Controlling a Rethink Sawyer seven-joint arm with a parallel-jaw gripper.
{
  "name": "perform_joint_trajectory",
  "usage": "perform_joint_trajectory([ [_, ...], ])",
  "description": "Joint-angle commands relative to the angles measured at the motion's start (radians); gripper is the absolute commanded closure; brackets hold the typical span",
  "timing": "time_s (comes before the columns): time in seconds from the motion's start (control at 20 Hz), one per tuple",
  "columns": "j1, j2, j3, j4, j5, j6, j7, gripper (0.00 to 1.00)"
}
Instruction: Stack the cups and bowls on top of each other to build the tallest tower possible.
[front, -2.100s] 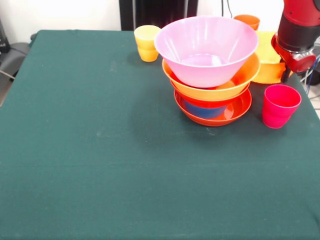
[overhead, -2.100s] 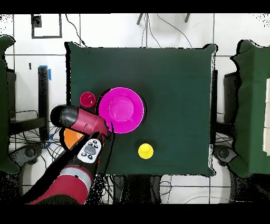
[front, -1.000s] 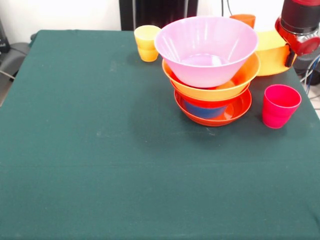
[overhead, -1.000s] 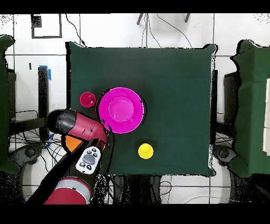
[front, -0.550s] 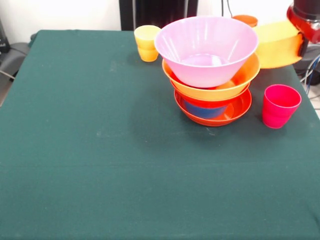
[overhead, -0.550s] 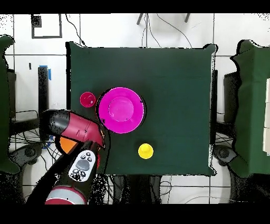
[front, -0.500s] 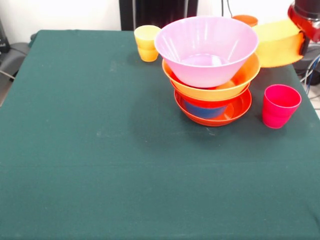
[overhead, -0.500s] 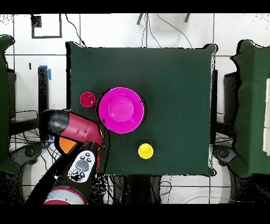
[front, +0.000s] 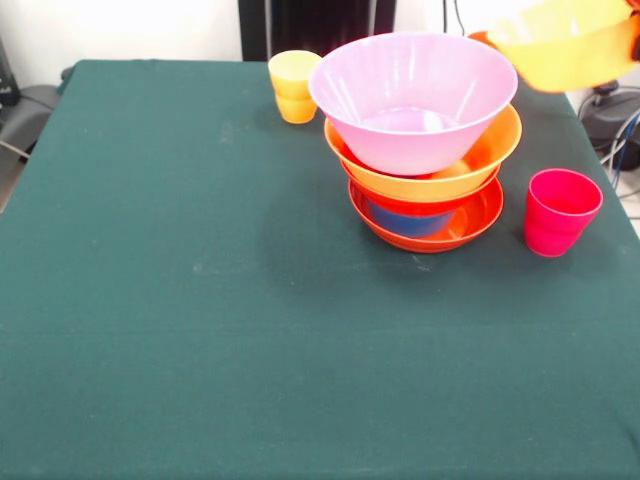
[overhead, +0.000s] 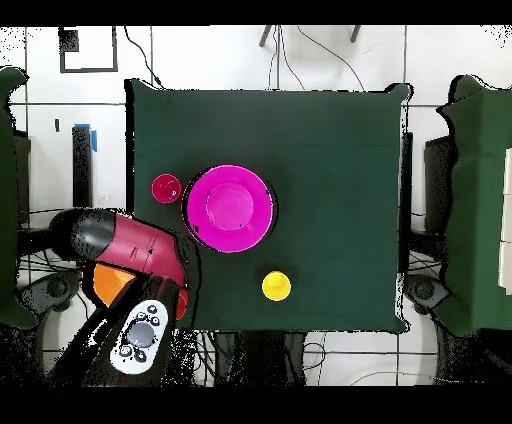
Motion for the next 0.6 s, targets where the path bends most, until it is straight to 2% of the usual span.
perform_joint_trajectory([
  [0.05, 0.01, -0.041, 0.047, -0.039, -0.007, 0.106, 0.287, 1.0],
  [0.35, 0.037, -0.052, 0.043, -0.054, -0.006, 0.128, 0.333, 1.0],
  [0.6, 0.025, -0.073, 0.04, -0.039, -0.017, 0.143, 0.321, 1.0],
])
